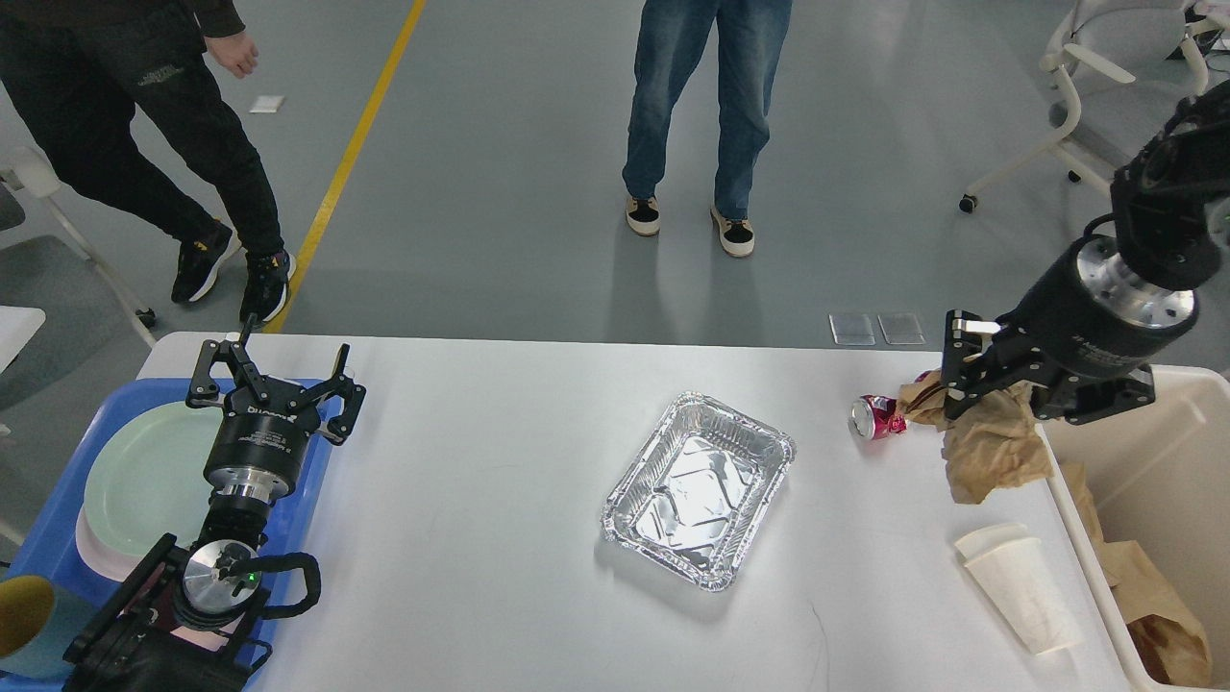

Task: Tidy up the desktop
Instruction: 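Carry the crumpled paper into the white bin and release it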

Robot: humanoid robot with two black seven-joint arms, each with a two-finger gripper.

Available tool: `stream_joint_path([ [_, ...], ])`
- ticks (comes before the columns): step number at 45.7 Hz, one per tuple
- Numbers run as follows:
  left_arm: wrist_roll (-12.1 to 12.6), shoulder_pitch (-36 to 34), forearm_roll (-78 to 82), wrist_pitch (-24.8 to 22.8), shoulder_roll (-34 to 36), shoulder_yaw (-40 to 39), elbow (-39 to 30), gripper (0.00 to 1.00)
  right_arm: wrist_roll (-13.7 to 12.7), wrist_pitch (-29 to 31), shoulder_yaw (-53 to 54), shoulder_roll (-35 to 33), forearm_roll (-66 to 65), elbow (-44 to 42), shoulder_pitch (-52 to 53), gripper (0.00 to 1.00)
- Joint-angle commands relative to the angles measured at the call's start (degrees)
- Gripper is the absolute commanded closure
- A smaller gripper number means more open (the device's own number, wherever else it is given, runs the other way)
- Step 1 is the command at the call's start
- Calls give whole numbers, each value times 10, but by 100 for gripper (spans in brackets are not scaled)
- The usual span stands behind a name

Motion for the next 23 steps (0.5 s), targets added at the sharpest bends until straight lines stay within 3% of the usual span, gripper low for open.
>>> stream_joint_path([
  [1,0,0,0,0,0,0,0,4,-4,-21,-21,-23,-7,-9,-3,100],
  [4,0,0,0,0,0,0,0,4,-6,-23,-25,-40,-12,-28,-22,100],
  [10,0,0,0,0,0,0,0,4,-6,-26,-32,-105,-15,-148,-143,100],
  [16,0,0,0,0,0,0,0,4,-6,-30,-18,-129,-15,-285,-284,100],
  [23,0,0,0,0,0,0,0,4,-5,-127,47,-186,-15,-405,-449,100],
])
